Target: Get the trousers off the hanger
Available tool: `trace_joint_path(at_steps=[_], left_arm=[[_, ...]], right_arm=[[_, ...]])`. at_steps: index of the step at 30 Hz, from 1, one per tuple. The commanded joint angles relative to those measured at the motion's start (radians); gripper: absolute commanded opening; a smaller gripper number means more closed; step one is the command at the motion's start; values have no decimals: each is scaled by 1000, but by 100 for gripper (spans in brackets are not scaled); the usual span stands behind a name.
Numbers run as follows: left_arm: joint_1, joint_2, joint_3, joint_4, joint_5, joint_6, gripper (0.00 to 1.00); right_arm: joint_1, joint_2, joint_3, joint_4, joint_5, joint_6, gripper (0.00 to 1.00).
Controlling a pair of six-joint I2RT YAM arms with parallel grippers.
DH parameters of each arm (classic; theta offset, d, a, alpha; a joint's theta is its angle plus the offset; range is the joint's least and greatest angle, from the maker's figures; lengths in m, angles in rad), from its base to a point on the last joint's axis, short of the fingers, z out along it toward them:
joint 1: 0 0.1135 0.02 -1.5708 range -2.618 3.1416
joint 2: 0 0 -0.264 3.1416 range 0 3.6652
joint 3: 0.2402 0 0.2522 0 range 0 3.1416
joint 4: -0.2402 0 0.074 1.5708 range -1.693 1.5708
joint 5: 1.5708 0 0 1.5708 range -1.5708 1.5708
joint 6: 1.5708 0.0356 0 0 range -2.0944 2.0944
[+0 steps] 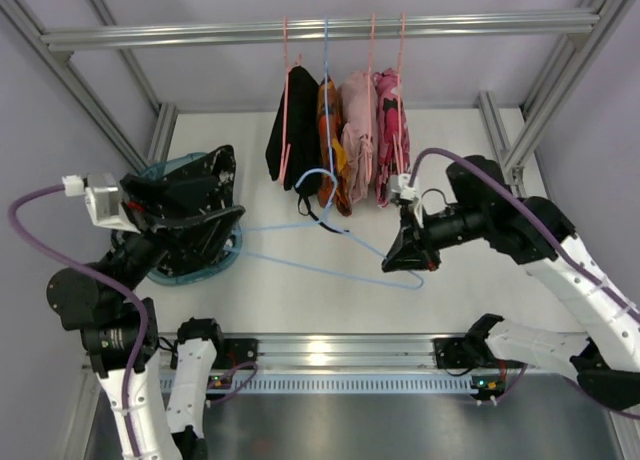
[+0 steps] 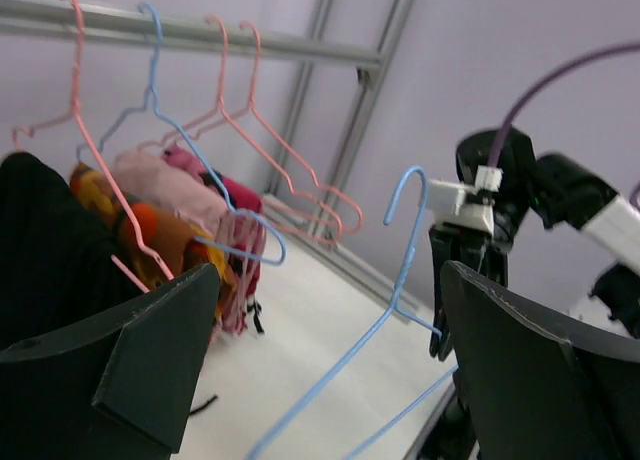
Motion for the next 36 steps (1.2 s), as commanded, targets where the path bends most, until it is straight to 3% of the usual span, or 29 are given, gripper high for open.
trace_joint_path(at_steps=[1,6,11,18,27,36], left_arm=[[1,50,67,67,-201,-126,98],[1,84,42,95,-253,-110,98],[2,87,-18,95,-238,-67,97],[1,113,-77,70,-233,89,98],[1,113,-77,-158,-327,337,98],[1,111,-86,-180,-279,362,98]], right_arm=[[-86,-106,20,-2,49,-57,0],[-234,-265,55,-5,86,-36,0],[-458,-440,72,6,100,47,0],[-681,-595,172,-82,279,78,0],[-902,-687,189,-203,526,101,0],[-1032,-622,111,-268,586,121,0]])
